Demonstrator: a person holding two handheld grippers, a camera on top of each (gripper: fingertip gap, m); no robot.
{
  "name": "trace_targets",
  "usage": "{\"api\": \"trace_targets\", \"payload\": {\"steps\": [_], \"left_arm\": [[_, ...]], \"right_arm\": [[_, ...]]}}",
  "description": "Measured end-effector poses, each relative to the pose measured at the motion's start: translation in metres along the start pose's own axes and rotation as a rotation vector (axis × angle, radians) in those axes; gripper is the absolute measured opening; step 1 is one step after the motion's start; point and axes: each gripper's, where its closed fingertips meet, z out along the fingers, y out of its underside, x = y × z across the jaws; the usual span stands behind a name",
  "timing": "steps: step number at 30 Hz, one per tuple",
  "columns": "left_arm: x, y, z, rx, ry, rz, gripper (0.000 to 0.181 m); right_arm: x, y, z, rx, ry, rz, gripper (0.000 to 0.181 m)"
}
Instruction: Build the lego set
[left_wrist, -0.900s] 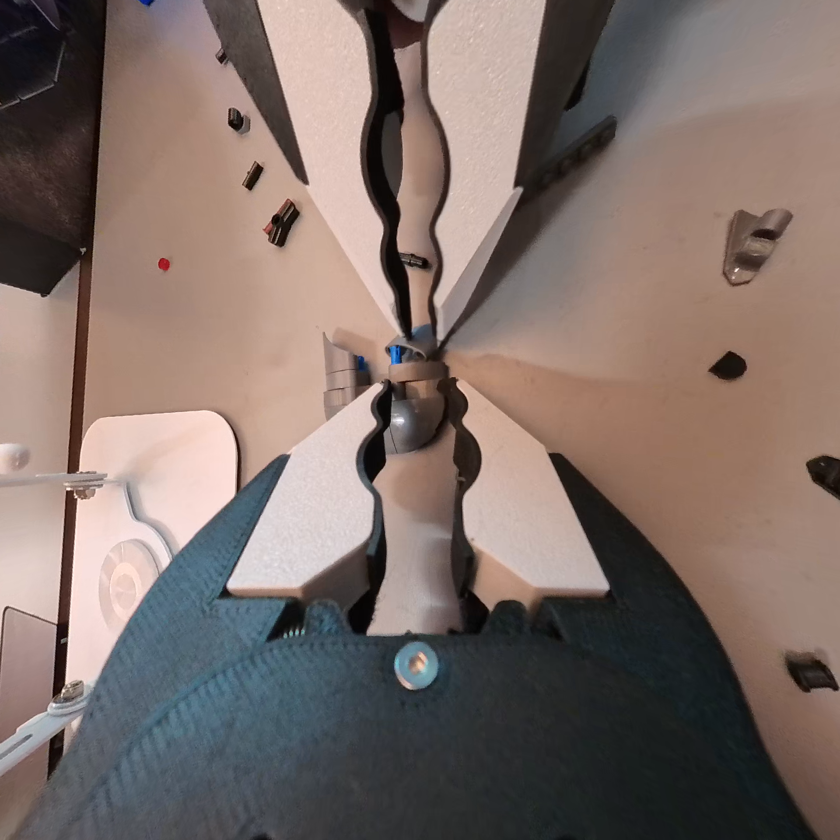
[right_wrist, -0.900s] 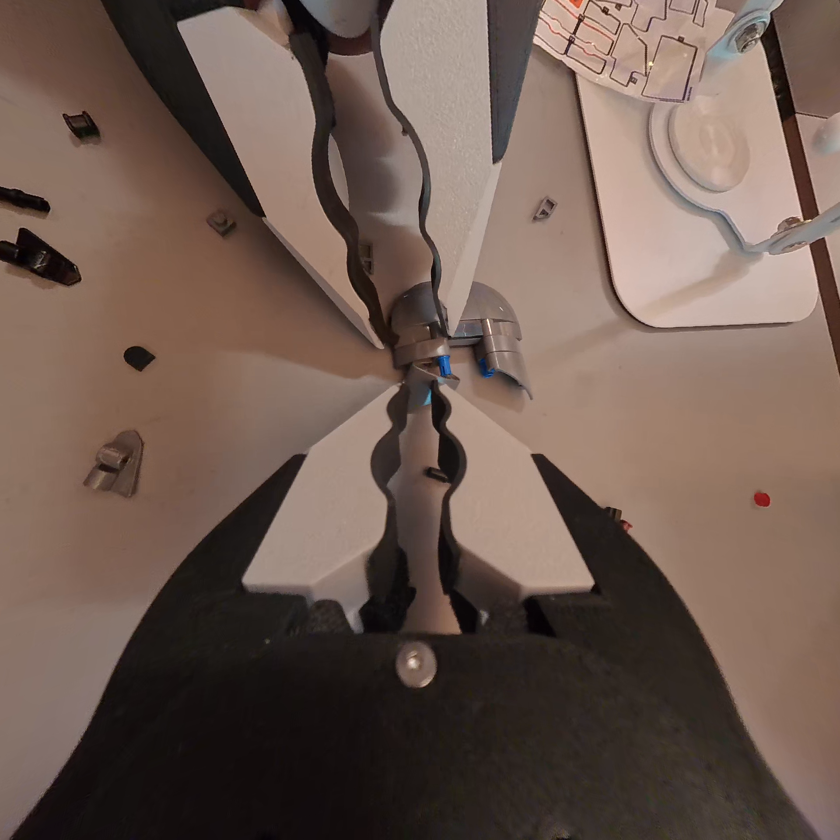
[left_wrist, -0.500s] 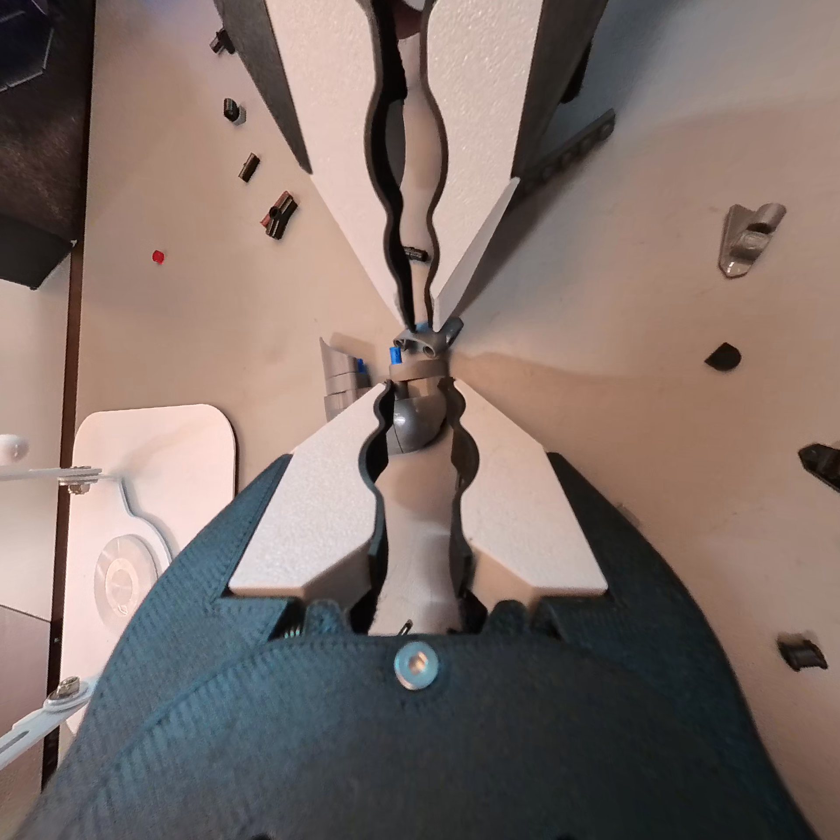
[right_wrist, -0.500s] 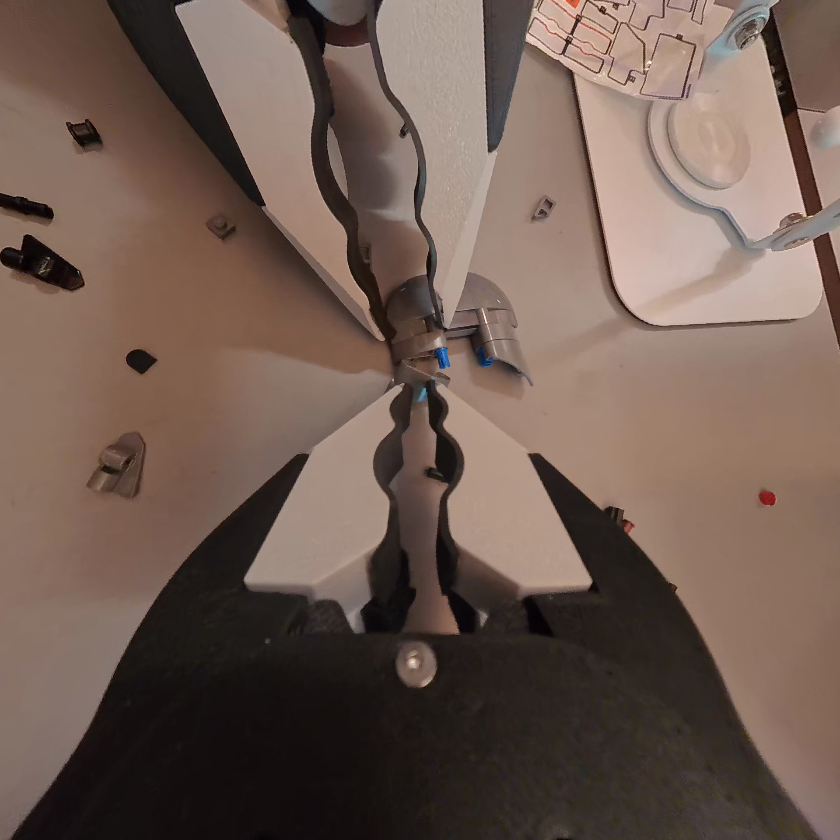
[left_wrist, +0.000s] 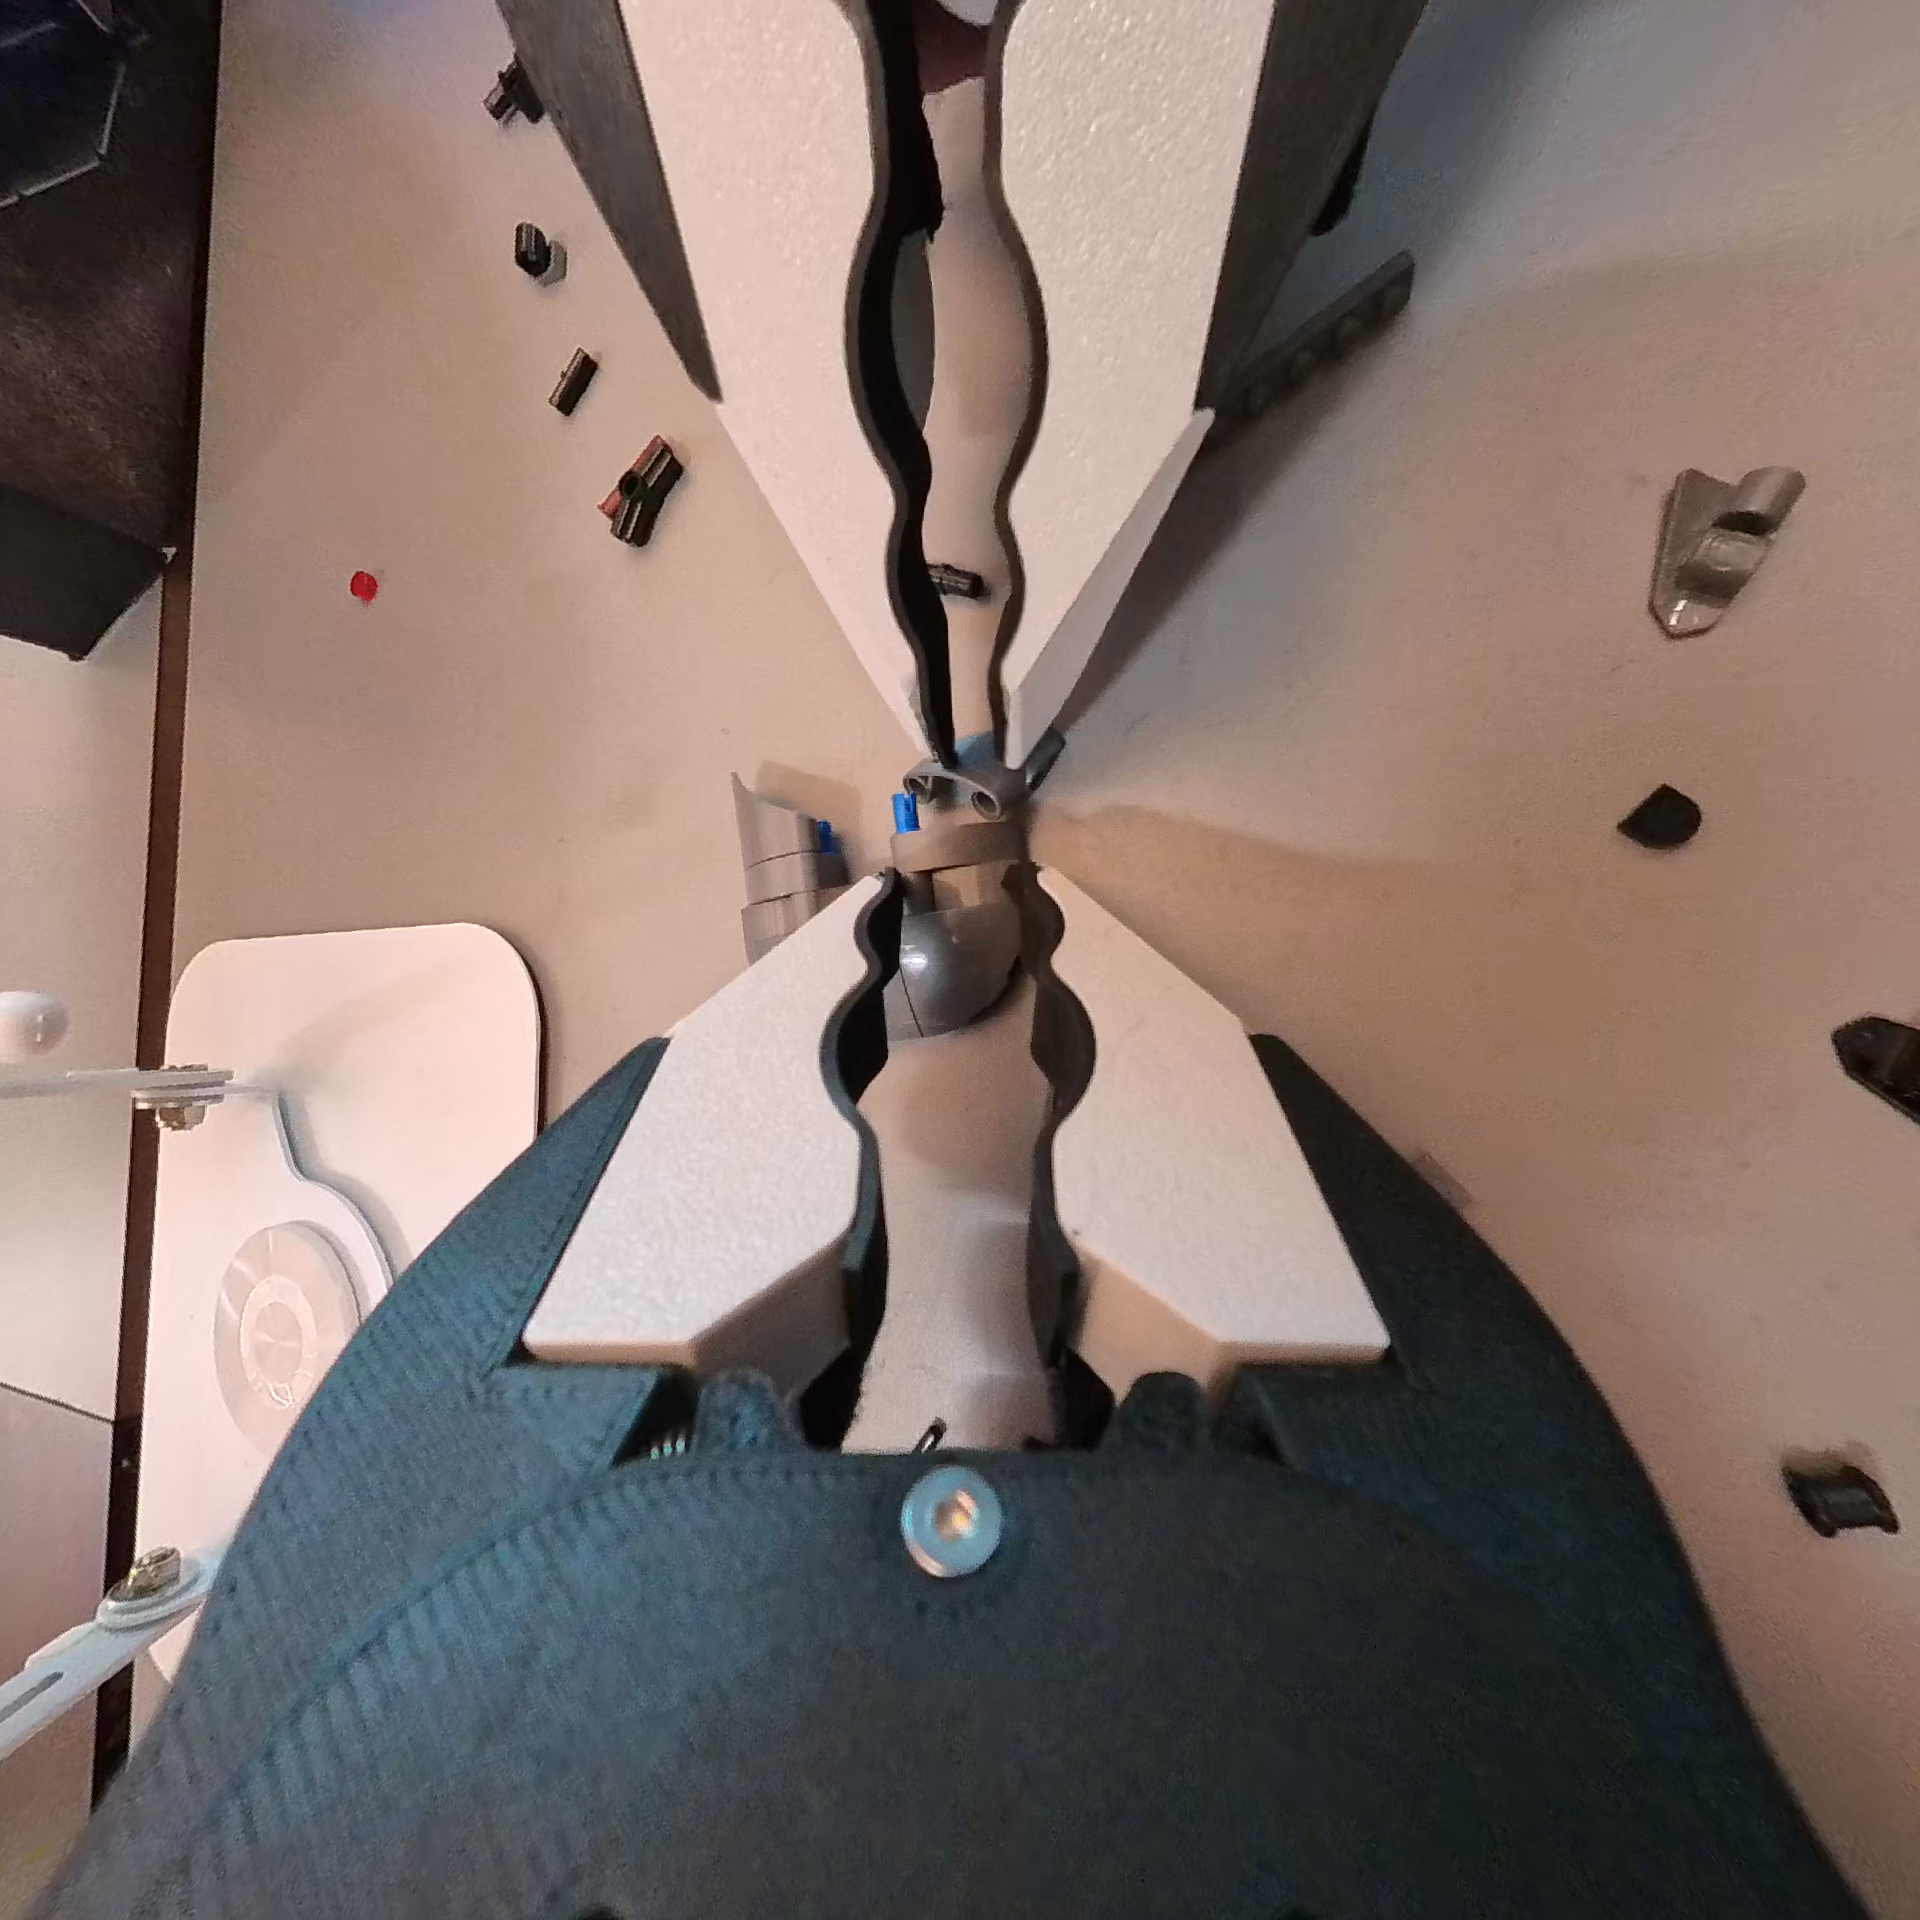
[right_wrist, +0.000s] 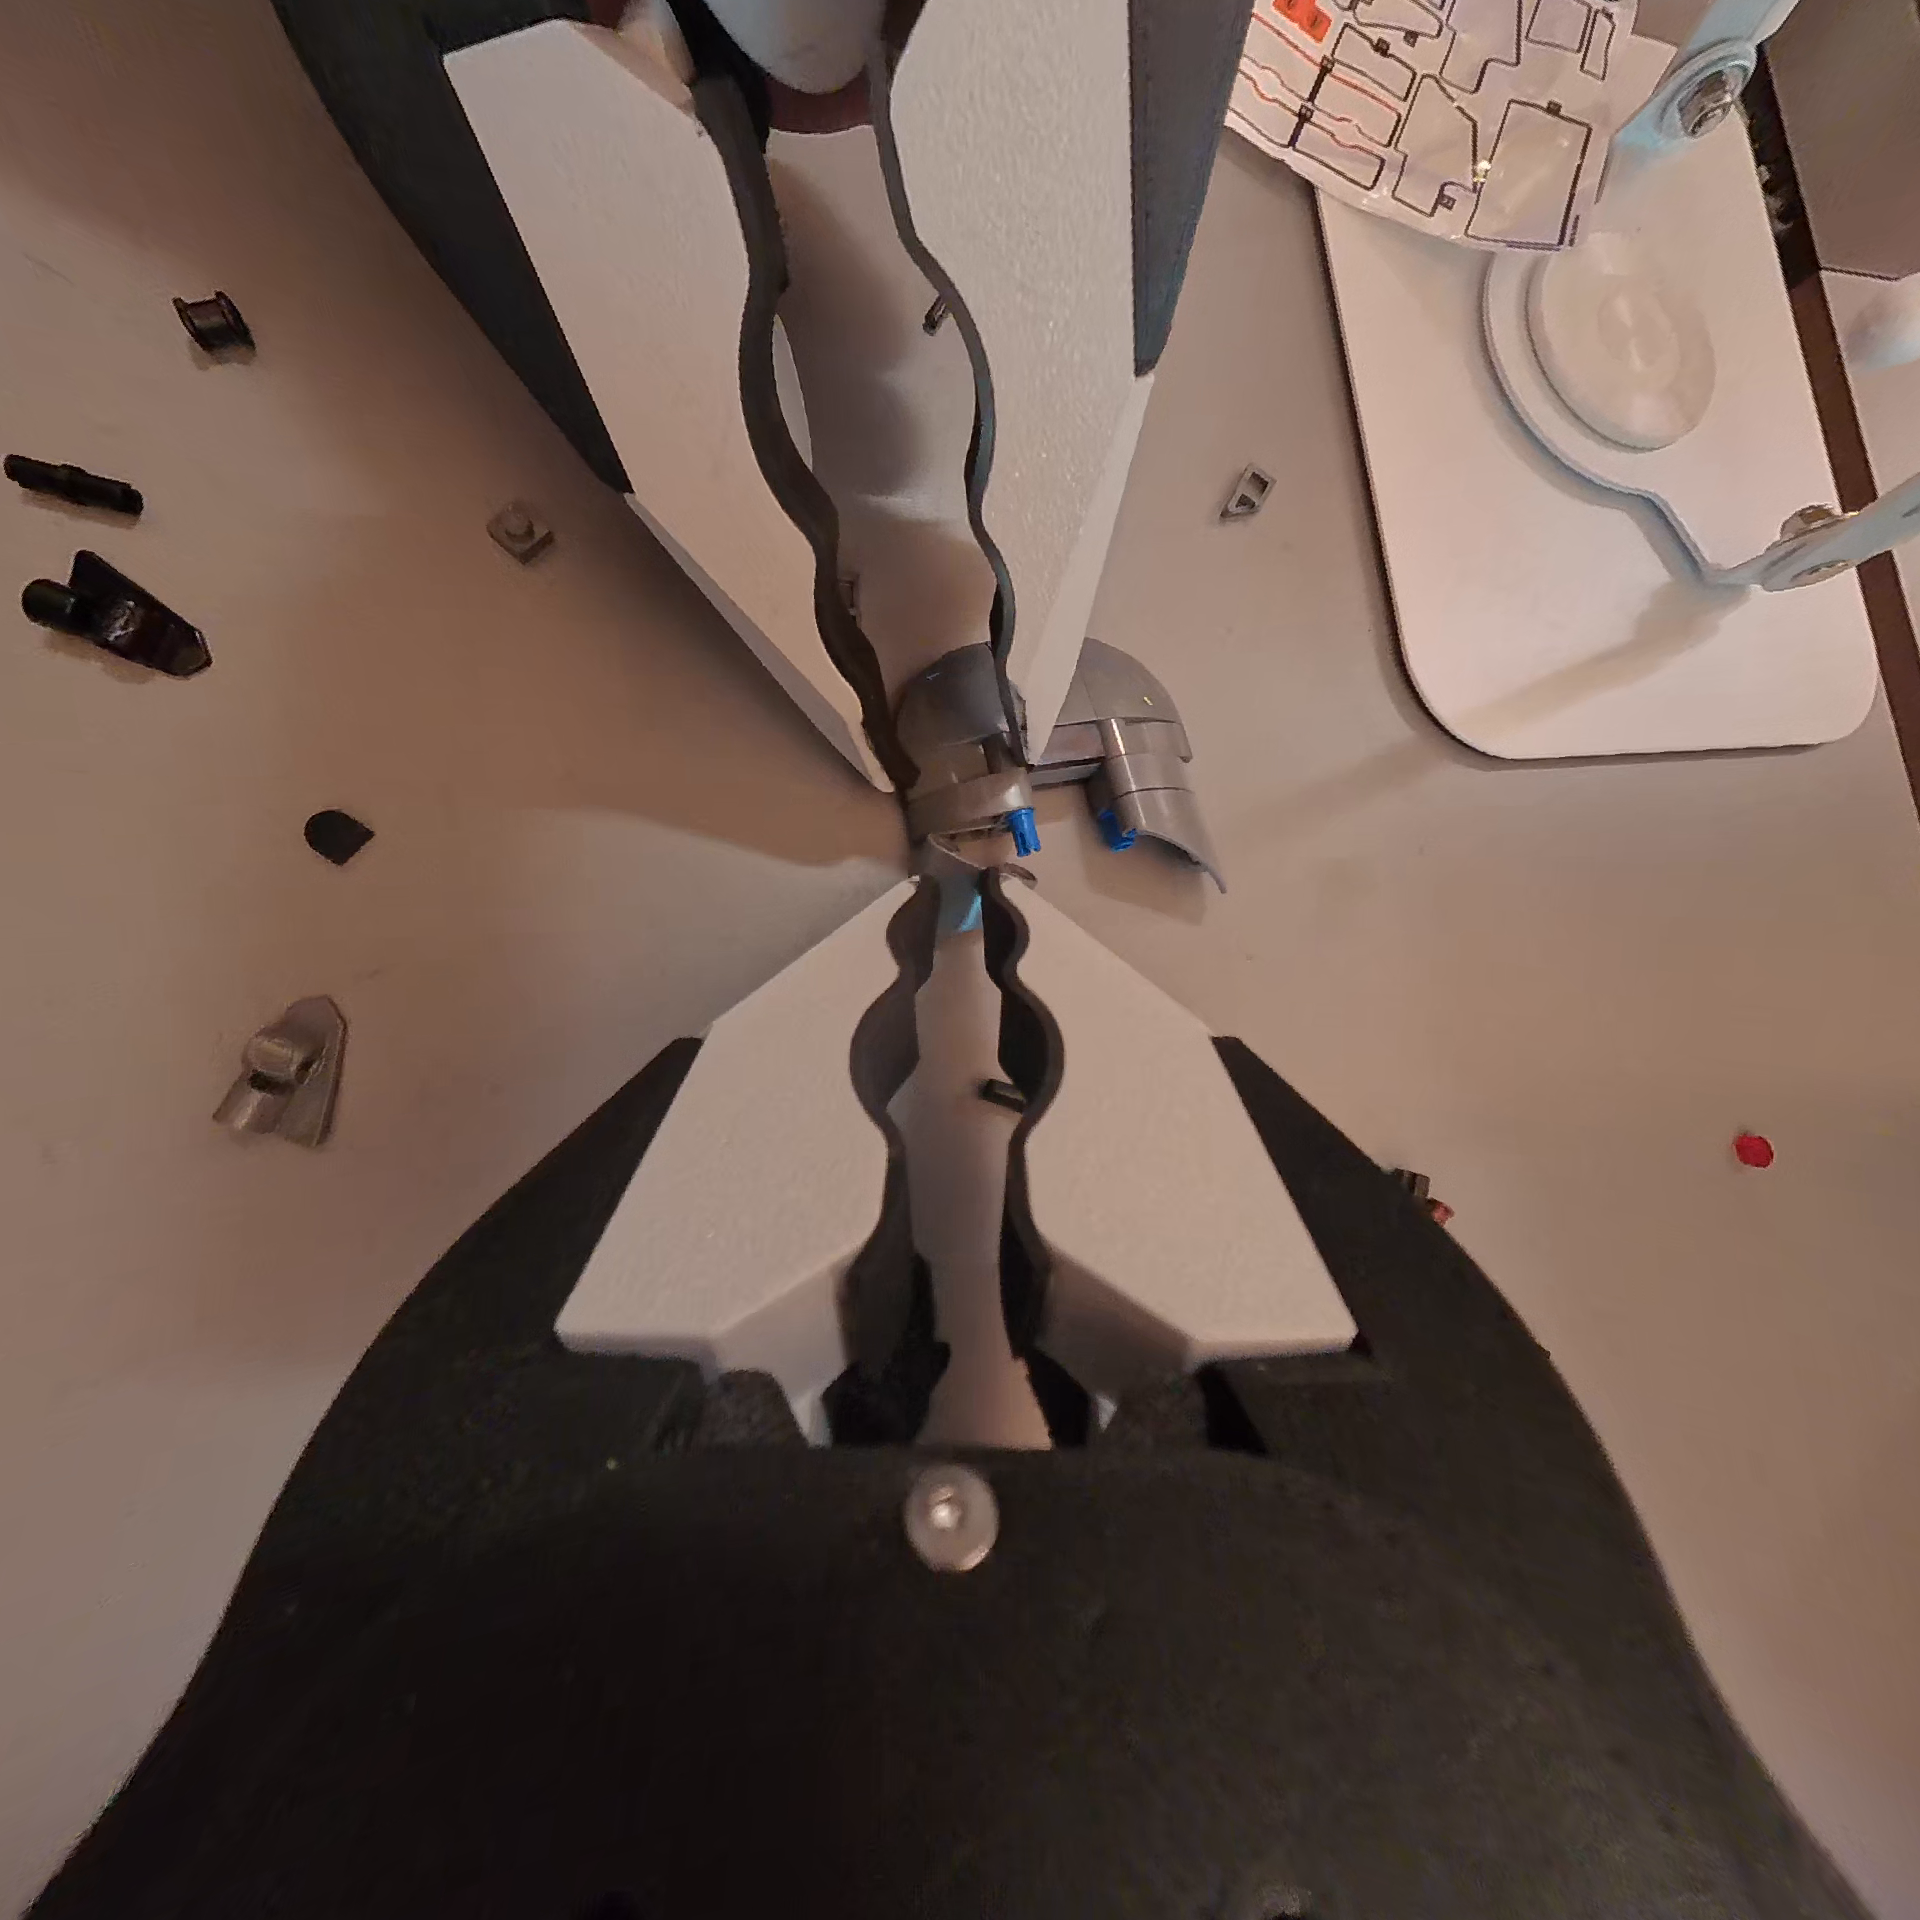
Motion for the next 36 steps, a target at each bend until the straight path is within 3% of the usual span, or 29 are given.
{"api": "trace_targets", "payload": {"steps": [36], "left_arm": [[-0.0027,0.0050,-0.0032,-0.024,-0.004,0.000,0.018]], "right_arm": [[-0.0022,-0.0010,-0.0031,0.003,-0.002,-0.030,0.004]]}}
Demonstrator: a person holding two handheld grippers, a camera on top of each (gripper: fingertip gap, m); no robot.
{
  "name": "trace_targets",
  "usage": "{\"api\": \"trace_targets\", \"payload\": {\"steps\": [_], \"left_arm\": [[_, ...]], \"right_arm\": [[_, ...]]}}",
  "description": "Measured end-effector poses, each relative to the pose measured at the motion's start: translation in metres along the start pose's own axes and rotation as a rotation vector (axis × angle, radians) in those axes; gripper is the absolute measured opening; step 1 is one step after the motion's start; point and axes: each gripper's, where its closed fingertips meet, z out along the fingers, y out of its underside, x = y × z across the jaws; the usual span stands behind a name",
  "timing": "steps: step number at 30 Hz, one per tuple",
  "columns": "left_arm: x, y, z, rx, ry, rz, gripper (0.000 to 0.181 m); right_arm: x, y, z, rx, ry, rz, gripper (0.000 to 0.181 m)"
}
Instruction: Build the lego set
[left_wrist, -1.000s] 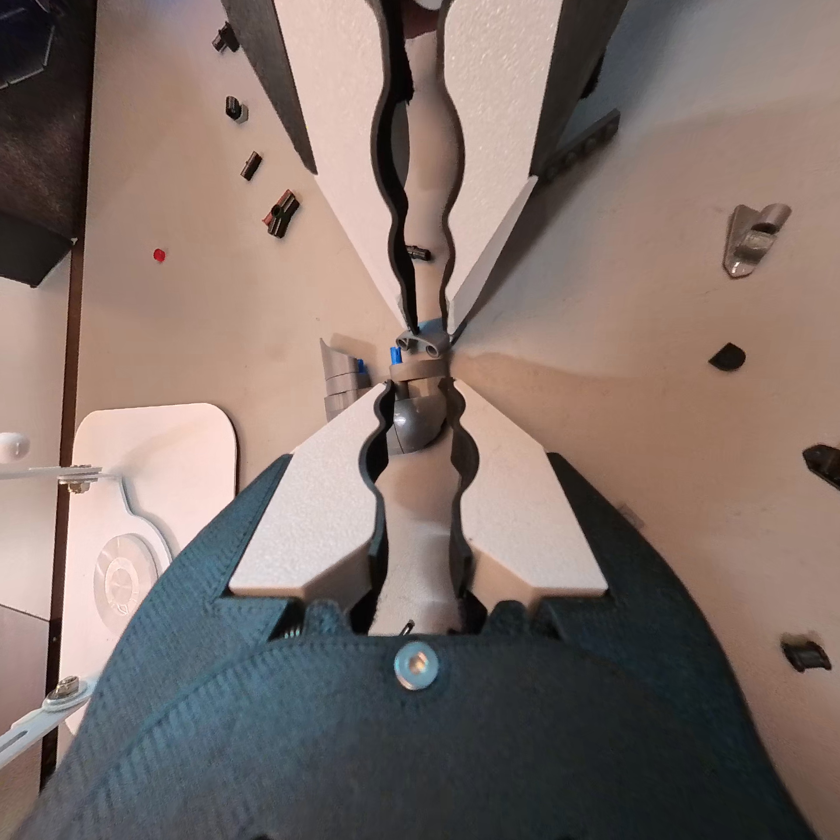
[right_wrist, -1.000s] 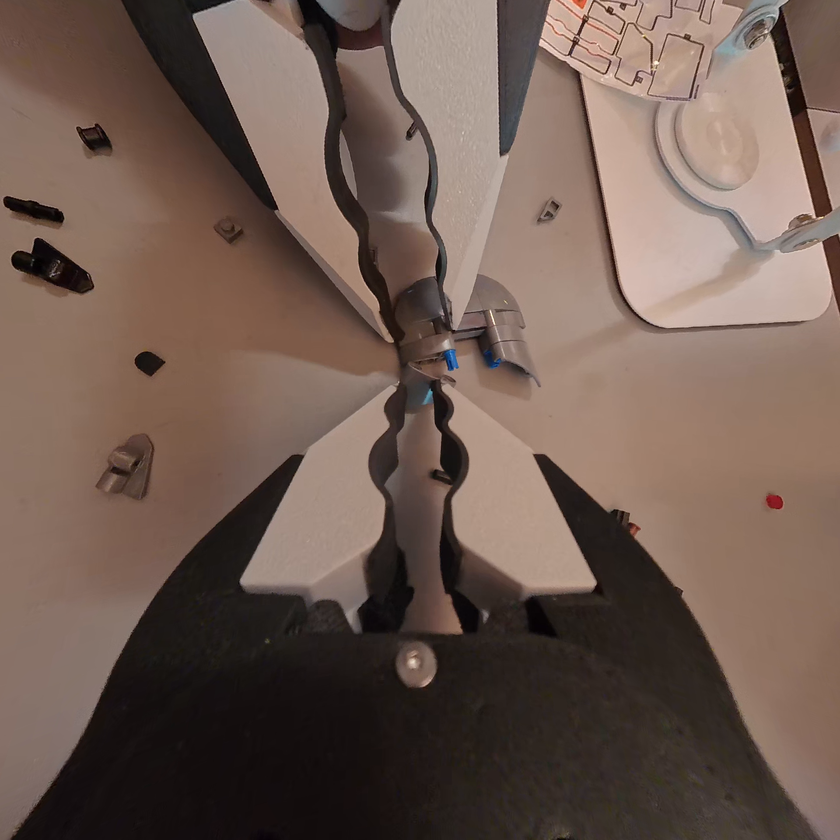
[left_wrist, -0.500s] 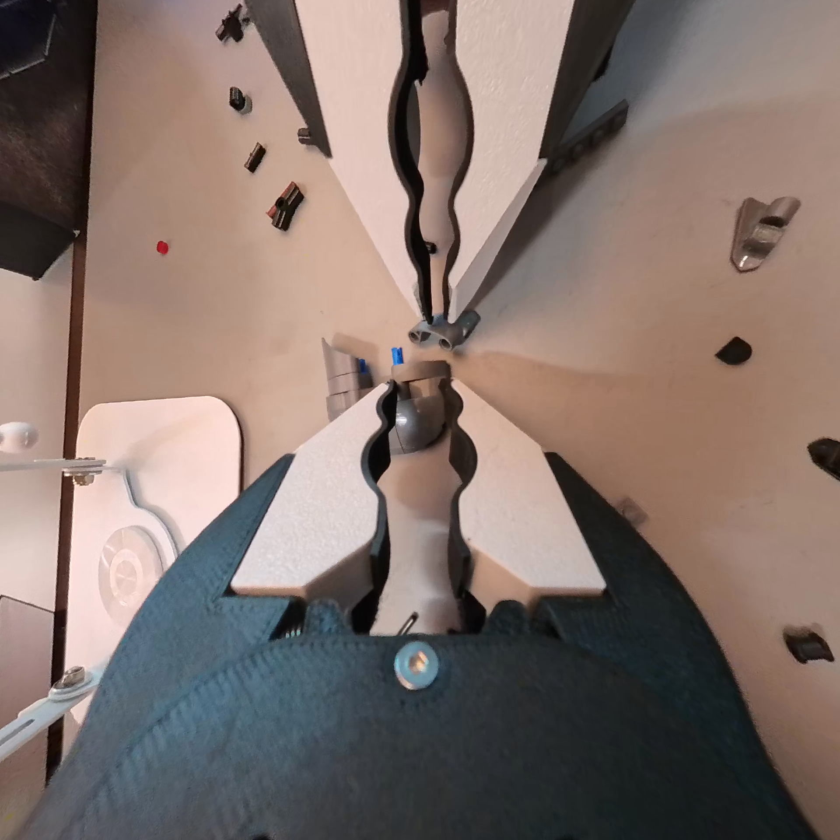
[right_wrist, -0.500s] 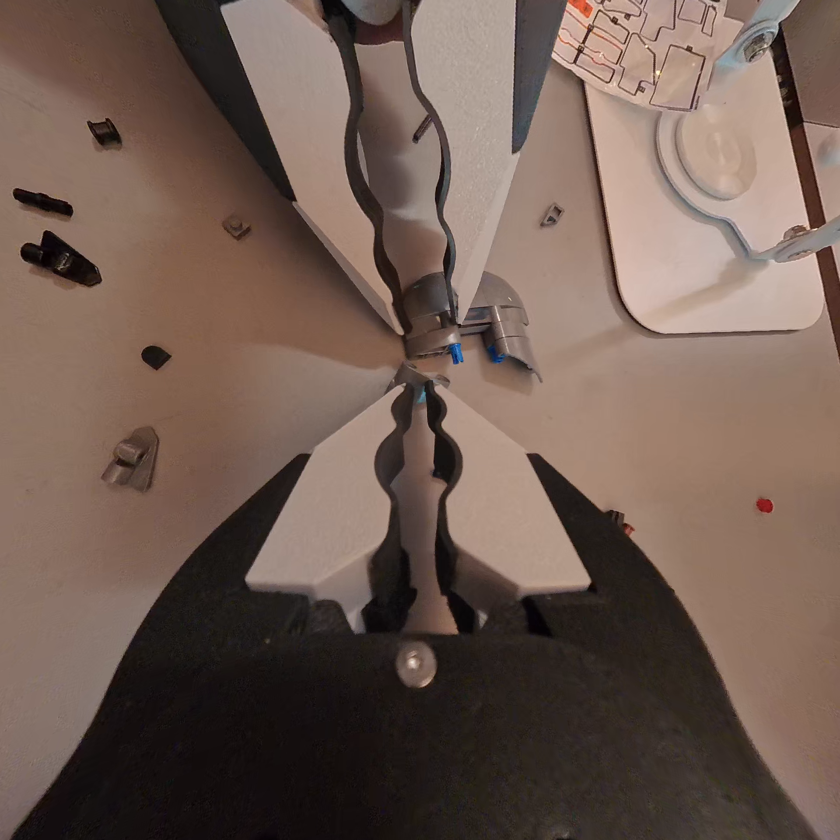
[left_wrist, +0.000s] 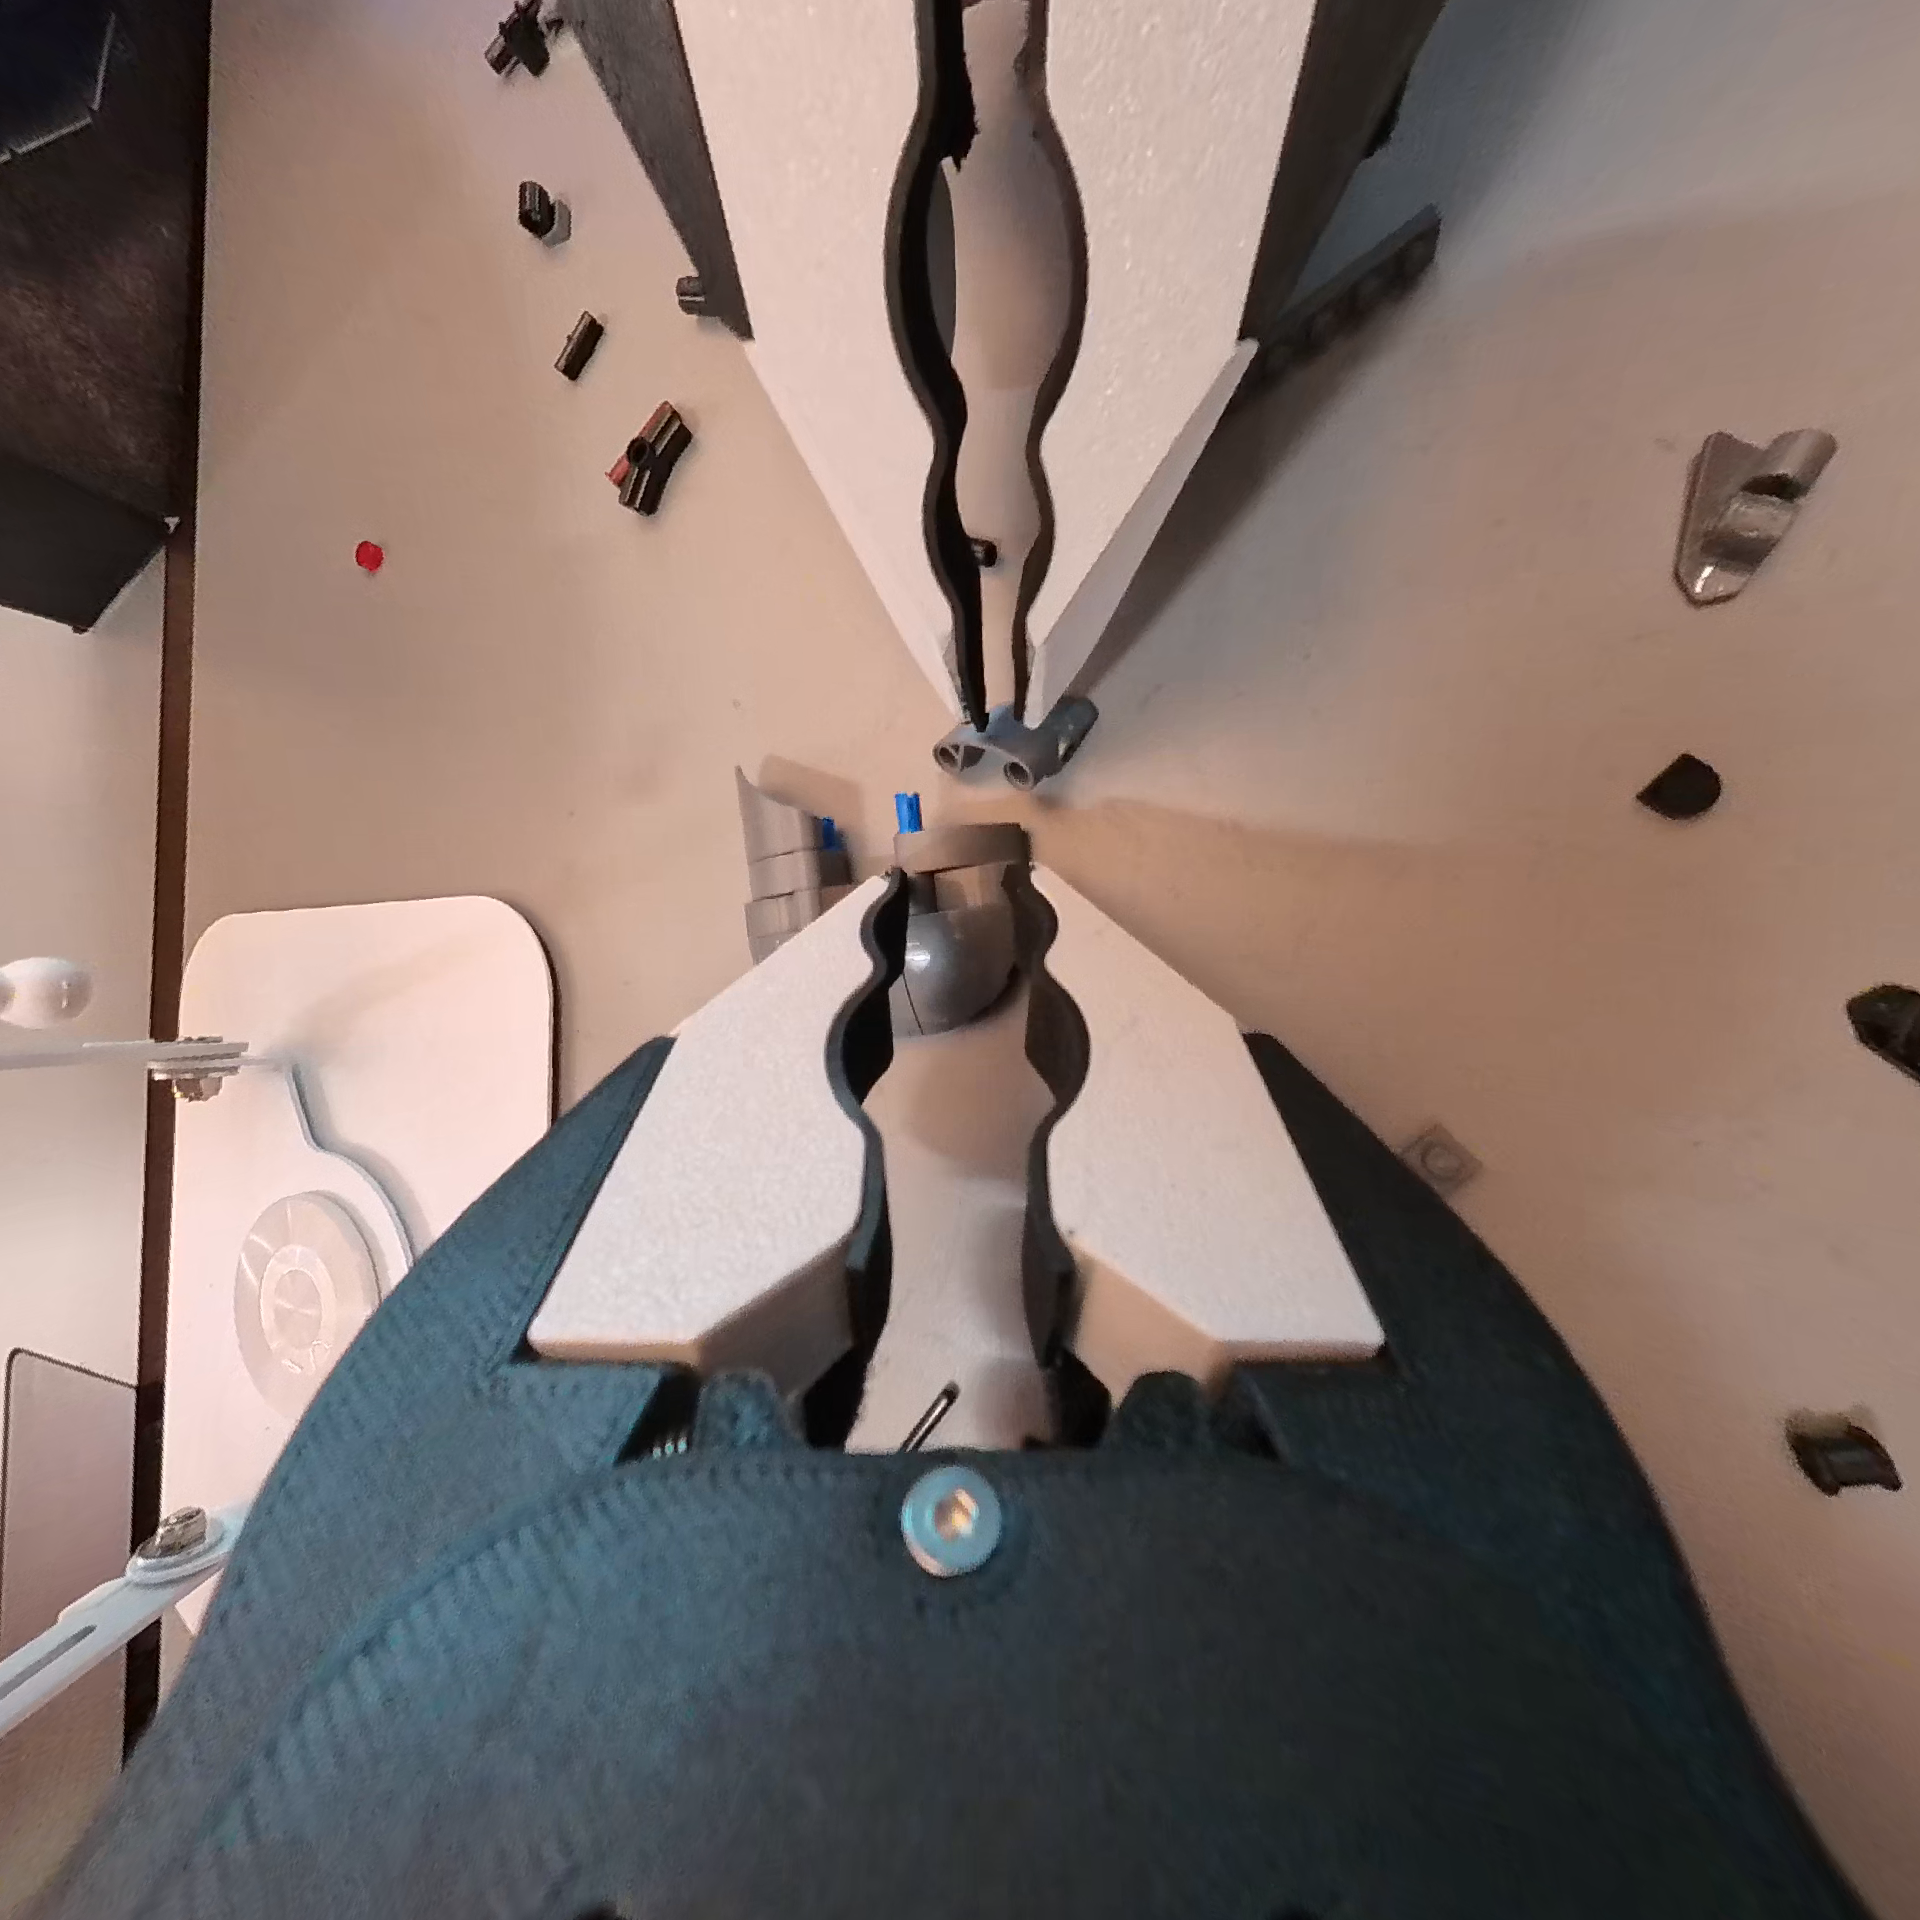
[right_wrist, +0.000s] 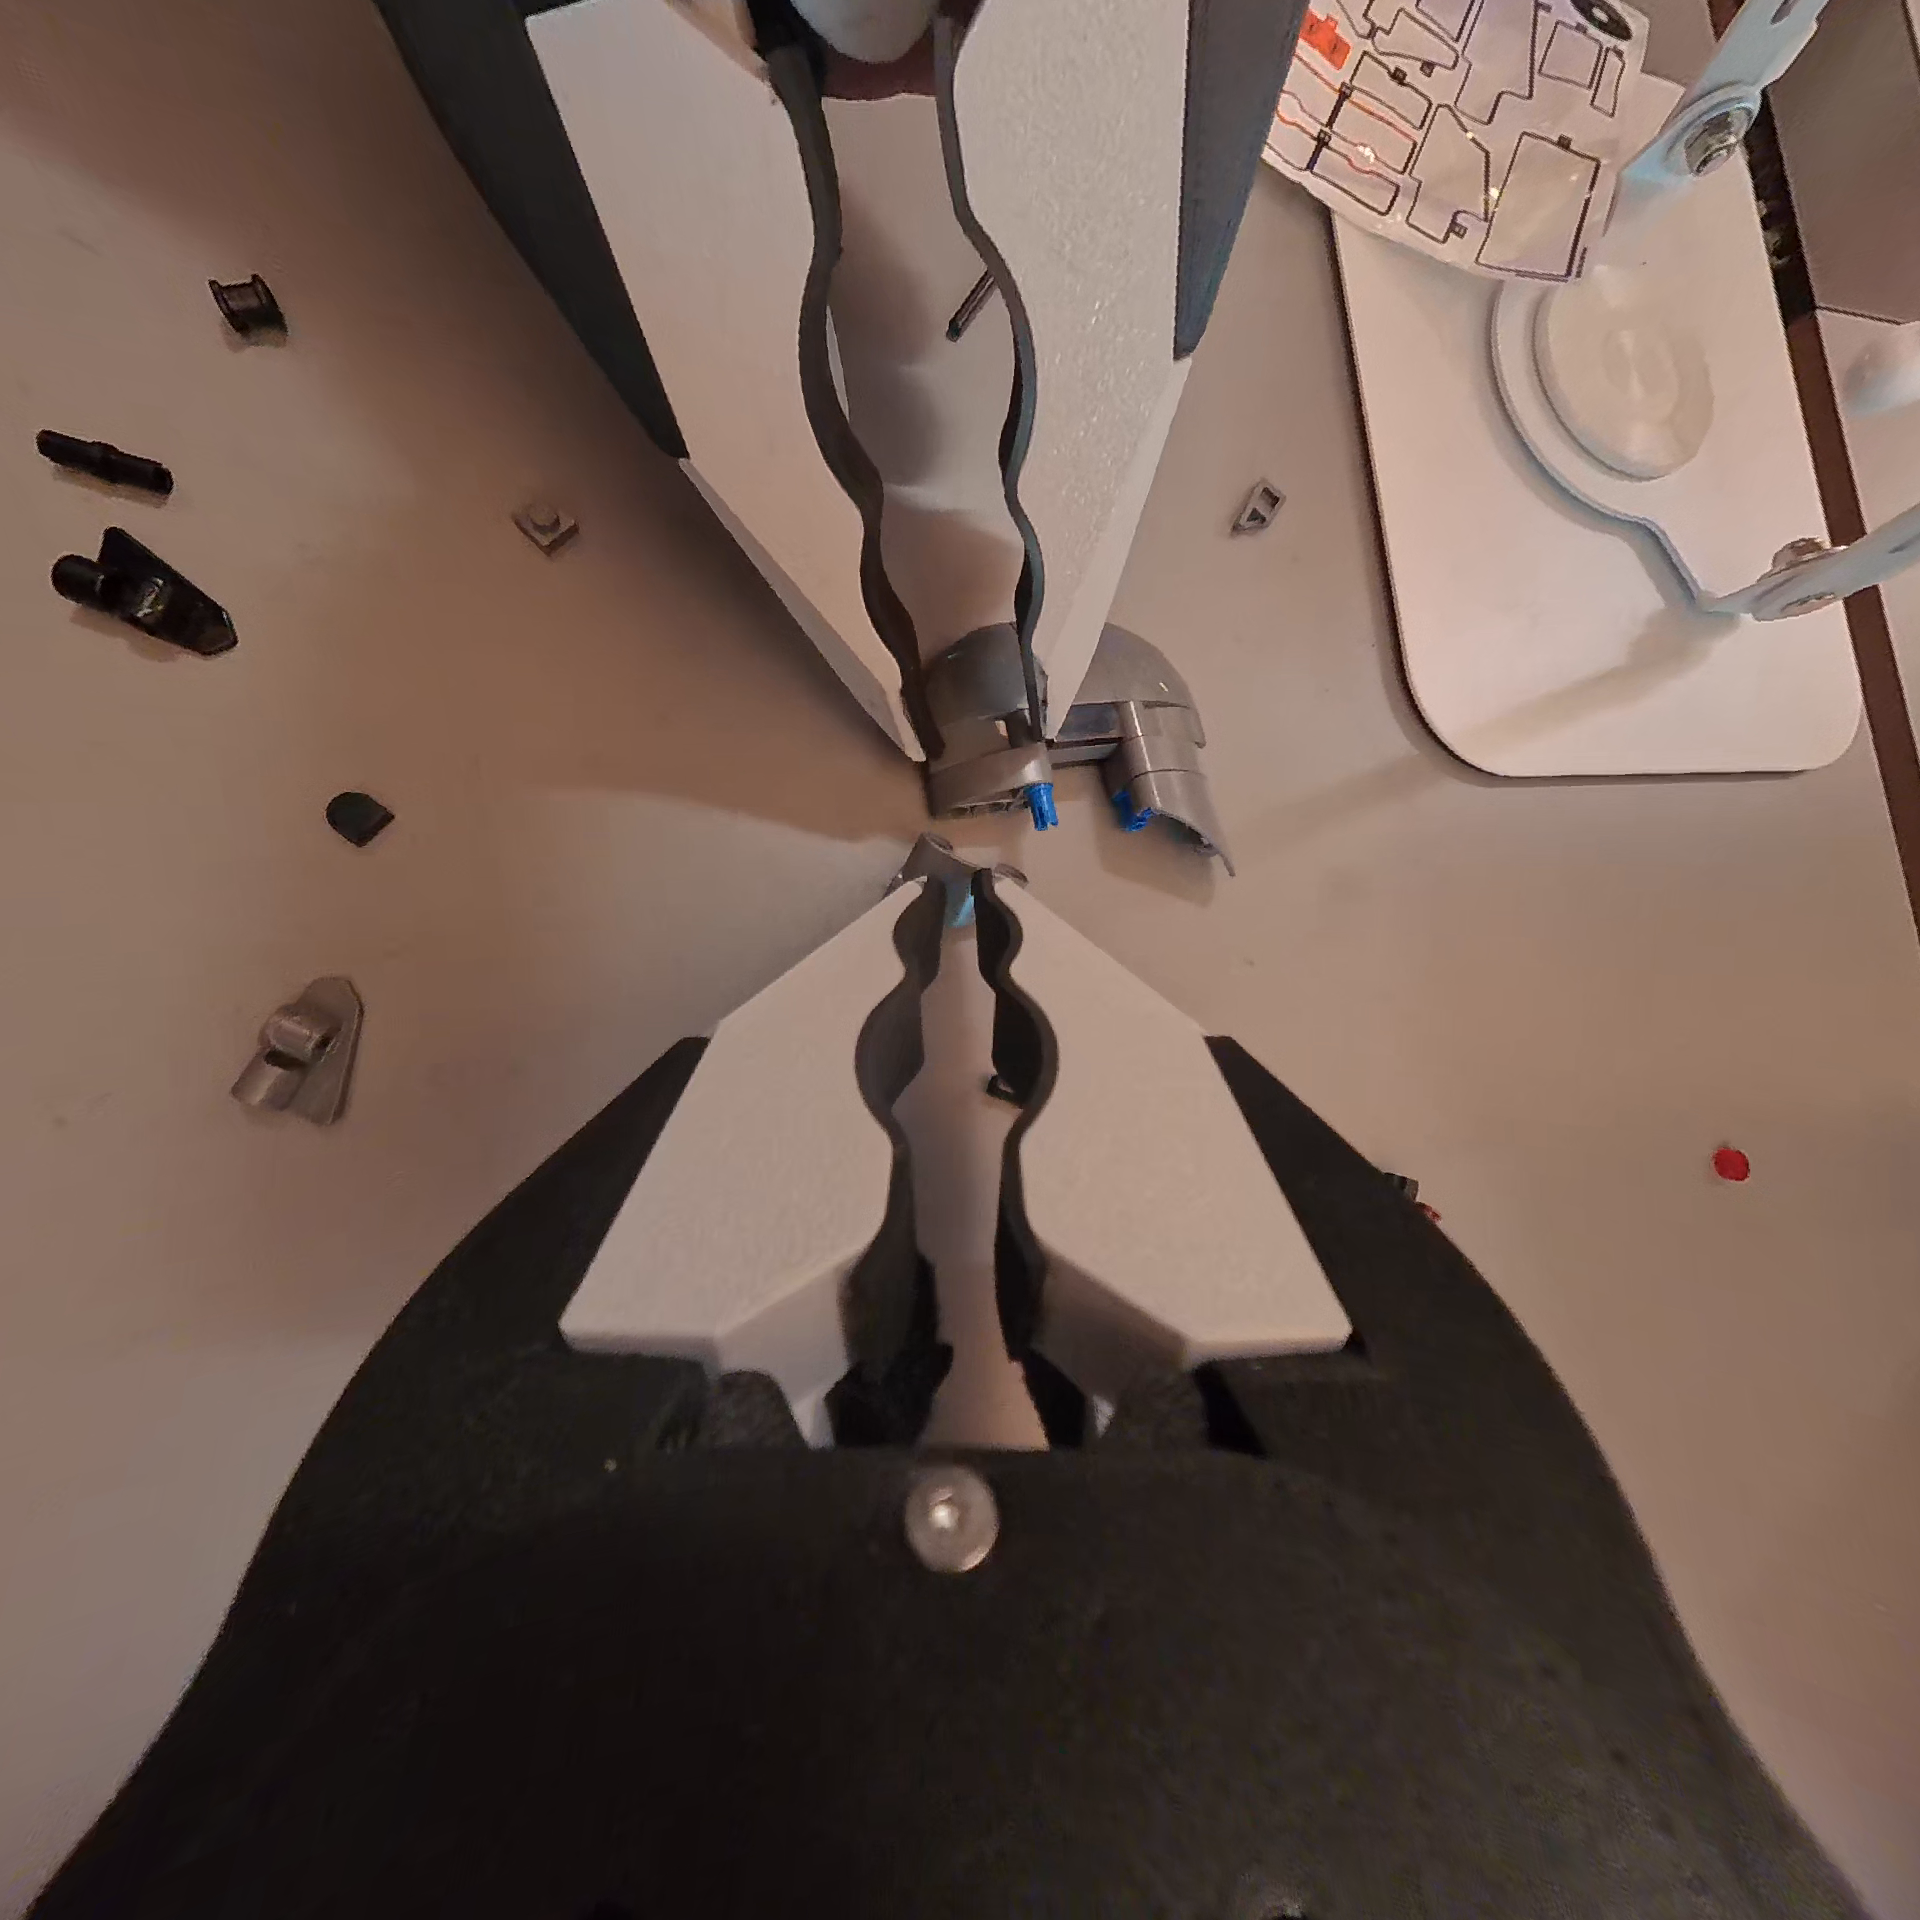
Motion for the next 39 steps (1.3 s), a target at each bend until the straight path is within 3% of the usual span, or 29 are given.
{"api": "trace_targets", "payload": {"steps": [11,20,32,39], "left_arm": [[-0.008,0.007,0.000,-0.056,-0.053,0.019,0.011],[-0.005,-0.003,-0.002,0.007,-0.026,-0.018,0.010],[-0.005,-0.031,-0.018,0.194,0.020,-0.126,0.011],[-0.005,-0.035,-0.016,0.195,-0.017,-0.094,0.013]], "right_arm": [[0.001,-0.001,-0.001,0.000,0.011,-0.011,0.004],[0.002,-0.004,-0.001,0.011,0.019,-0.013,0.004],[0.008,-0.016,-0.010,0.070,0.064,-0.037,0.000],[0.008,-0.017,-0.012,0.085,0.062,-0.035,0.001]]}}
